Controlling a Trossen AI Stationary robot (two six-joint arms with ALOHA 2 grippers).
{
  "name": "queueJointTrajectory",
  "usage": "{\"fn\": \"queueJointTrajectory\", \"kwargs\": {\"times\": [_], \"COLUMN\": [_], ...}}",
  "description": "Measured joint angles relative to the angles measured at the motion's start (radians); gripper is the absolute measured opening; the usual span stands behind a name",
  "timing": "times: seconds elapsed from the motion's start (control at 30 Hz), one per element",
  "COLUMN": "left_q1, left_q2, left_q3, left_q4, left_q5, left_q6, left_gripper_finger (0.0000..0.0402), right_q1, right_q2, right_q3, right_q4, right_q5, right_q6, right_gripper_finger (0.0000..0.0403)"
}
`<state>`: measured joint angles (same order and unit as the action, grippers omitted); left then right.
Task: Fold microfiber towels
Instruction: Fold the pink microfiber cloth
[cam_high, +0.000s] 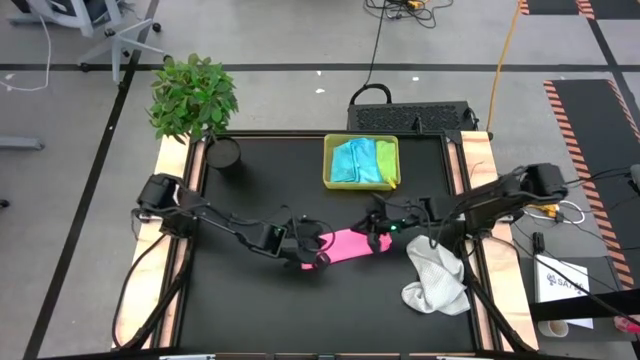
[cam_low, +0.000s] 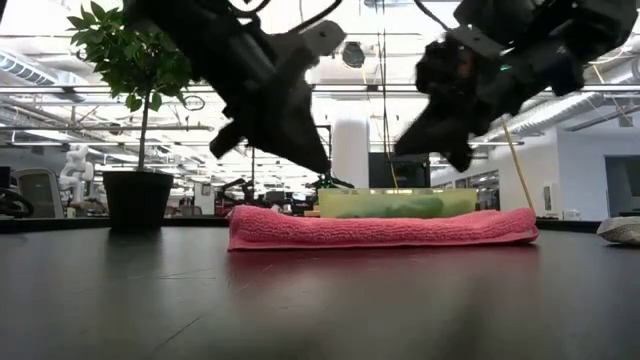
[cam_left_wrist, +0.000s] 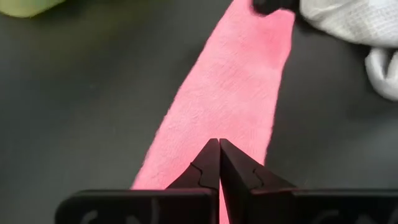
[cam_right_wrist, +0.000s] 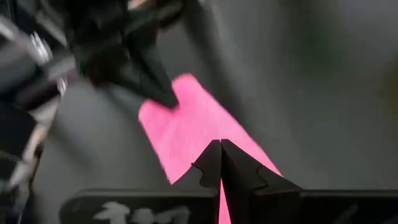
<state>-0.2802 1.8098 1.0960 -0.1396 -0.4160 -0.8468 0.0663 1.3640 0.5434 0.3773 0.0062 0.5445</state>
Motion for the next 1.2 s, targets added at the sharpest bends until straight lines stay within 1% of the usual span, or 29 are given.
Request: {"fn": "queueJointTrajectory", "kwargs": {"times": [0.07, 0.13, 0.33, 0.43, 0.53, 0.67, 0.8, 0.93, 1.1, 1.2], "left_q1": [0.001, 0.001, -0.004, -0.01, -0.01, -0.007, 0.002, 0.011, 0.011, 0.011], "left_q2": [0.014, 0.029, 0.056, 0.081, 0.098, 0.107, 0.104, 0.105, 0.105, 0.105], "left_q3": [0.0, 0.001, 0.003, 0.002, 0.0, 0.0, 0.001, 0.001, 0.001, 0.001], "left_q4": [-0.001, 0.024, 0.012, 0.034, 0.027, 0.021, 0.01, -0.009, -0.058, -0.083], "left_q5": [-0.006, -0.009, -0.034, -0.034, -0.03, -0.041, -0.048, -0.036, -0.025, -0.01], "left_q6": [-0.023, -0.029, -0.074, -0.078, -0.079, -0.067, -0.048, -0.051, -0.064, -0.076], "left_gripper_finger": [0.0006, 0.0003, 0.0007, 0.0003, 0.0008, 0.0009, 0.0004, 0.0011, 0.0004, 0.0012], "right_q1": [0.0, 0.0, 0.001, 0.001, 0.001, 0.001, 0.001, 0.001, 0.0, 0.0], "right_q2": [0.07, 0.137, 0.318, 0.378, 0.422, 0.461, 0.489, 0.51, 0.51, 0.508], "right_q3": [0.0, 0.002, 0.006, 0.006, 0.007, 0.013, 0.038, 0.043, 0.043, 0.043], "right_q4": [0.117, 0.205, 0.355, 0.431, 0.495, 0.537, 0.532, 0.527, 0.469, 0.46], "right_q5": [0.023, 0.024, 0.023, 0.023, 0.023, 0.023, 0.023, 0.023, 0.019, 0.017], "right_q6": [0.022, 0.037, 0.078, 0.079, 0.067, 0.022, -0.037, -0.042, -0.048, -0.045], "right_gripper_finger": [0.0, 0.0, 0.0, 0.0, 0.0, 0.0, 0.0, 0.0, 0.0, 0.0]}}
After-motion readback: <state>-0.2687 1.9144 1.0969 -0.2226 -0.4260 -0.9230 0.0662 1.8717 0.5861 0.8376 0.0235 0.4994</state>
